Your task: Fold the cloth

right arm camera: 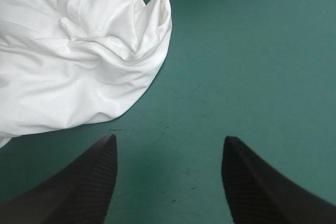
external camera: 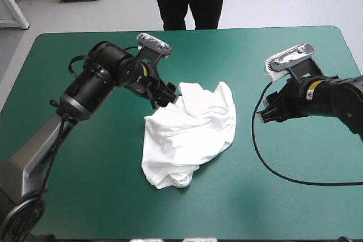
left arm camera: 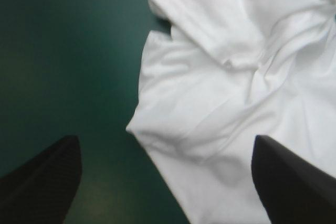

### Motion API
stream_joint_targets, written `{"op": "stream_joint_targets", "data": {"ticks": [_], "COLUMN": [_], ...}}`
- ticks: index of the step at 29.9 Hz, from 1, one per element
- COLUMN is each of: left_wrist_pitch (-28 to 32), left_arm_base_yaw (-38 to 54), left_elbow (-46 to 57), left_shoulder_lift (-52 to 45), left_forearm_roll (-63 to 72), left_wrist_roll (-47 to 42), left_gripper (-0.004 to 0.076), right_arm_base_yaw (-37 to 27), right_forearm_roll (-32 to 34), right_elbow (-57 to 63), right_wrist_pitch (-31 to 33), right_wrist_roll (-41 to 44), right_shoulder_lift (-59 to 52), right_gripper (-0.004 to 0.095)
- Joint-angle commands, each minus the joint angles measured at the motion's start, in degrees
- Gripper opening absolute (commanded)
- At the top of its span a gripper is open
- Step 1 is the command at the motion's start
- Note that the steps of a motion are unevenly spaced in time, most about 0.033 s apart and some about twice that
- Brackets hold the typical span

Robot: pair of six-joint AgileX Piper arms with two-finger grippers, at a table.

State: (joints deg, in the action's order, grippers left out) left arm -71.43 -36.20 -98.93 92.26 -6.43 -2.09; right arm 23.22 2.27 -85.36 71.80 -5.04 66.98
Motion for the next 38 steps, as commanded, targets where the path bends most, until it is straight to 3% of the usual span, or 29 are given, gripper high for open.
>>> {"op": "stream_joint_targets", "data": {"ticks": [1,5,10,24,28,38], "left_wrist_pitch": [-2.44,-1.71,4.15,9.87,10.02,10.38], "left_arm_base_yaw": [0.26,4.92,10.82,11.04,11.04,9.86], "left_elbow": [7.05,14.29,15.68,15.58,15.58,15.58], "left_shoulder_lift": [-3.67,-2.57,0.71,12.15,14.06,18.94], "left_forearm_roll": [-3.87,-4.50,4.92,10.23,10.78,15.52], "left_wrist_roll": [-4.47,-6.26,-3.13,-1.23,-1.08,2.09], "left_gripper": [0.0636,0.0636,0.0636,0.0545,0.0441,0.0045], "right_arm_base_yaw": [-0.44,-0.44,-0.44,-0.44,-0.44,-0.44], "right_forearm_roll": [-0.18,-1.12,-1.12,4.57,5.56,6.16], "right_elbow": [-1.75,-1.75,-1.75,-1.65,-1.65,-1.65], "right_wrist_pitch": [-0.30,-0.30,-0.30,-0.30,-0.30,-0.30], "right_wrist_roll": [-0.09,-0.09,-0.20,1.93,3.13,4.22], "right_shoulder_lift": [-1.41,-1.41,-1.41,2.09,3.21,6.10], "right_gripper": [0.0554,0.0554,0.0554,0.0554,0.0554,0.0554]}}
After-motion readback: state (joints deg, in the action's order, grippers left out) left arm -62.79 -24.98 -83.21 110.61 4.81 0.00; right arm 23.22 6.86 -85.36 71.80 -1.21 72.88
